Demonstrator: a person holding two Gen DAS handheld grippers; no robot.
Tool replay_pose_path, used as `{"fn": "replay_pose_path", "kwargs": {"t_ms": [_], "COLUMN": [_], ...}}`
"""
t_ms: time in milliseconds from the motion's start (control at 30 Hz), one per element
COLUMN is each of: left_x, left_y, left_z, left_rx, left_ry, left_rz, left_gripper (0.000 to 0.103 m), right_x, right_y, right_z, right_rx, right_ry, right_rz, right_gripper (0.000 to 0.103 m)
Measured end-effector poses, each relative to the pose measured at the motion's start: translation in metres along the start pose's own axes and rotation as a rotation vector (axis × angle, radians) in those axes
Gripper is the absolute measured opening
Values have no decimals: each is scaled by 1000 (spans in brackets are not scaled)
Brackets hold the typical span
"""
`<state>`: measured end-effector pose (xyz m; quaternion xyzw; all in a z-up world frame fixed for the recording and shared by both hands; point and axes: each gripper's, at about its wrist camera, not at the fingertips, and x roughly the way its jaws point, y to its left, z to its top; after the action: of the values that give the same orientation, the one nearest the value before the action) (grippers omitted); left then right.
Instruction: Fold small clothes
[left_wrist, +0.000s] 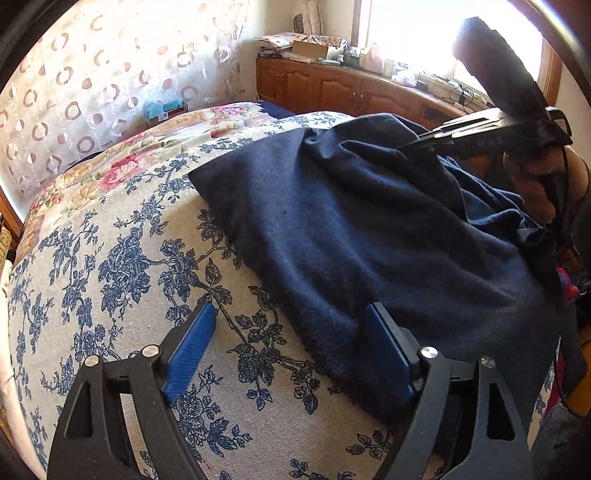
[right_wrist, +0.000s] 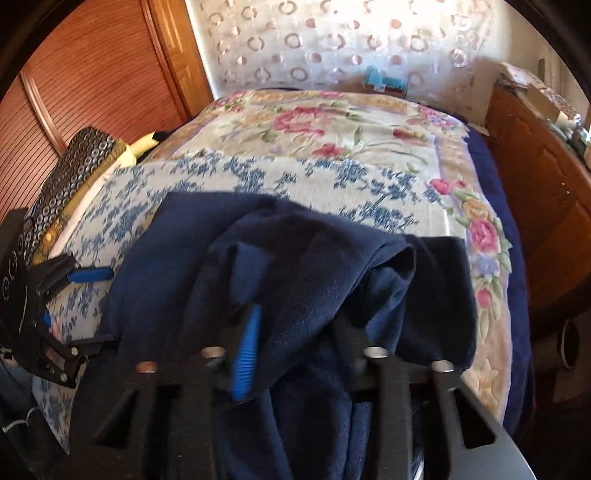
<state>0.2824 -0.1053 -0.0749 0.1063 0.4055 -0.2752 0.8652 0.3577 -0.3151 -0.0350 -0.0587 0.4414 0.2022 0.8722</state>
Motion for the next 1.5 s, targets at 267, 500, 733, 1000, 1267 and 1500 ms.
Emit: {"fn": "replay_pose_path", "kwargs": {"t_ms": [267, 500, 733, 1000, 1267, 1500], "left_x": [1, 1, 1, -17, -53, -64], "left_y": [-1, -3, -3, -11, -33, -55], "left_z": [-1, -2, -2, -5, -16, -27], "left_rx": [2, 6, 6, -19, -28, -20], "left_ry": [1, 2, 2, -36, -116, -124], "left_rz": [2, 9, 11, 57, 38, 35], "left_gripper": [84, 85, 85, 85, 85, 85], "right_x": [-51, -29, -55, -87, -88, -85], "right_y": [-29, -46, -39, 5, 43, 37], "right_z": [18, 18, 8, -58, -114, -142], "right_rx": [-33, -6, 36, 32, 33, 68], "right_ry": [-140, -94, -135, -122, -119, -147], "right_rz": [-144, -173, -204, -129, -115, -129], "right_gripper": [4, 4, 26, 44, 55, 42]}}
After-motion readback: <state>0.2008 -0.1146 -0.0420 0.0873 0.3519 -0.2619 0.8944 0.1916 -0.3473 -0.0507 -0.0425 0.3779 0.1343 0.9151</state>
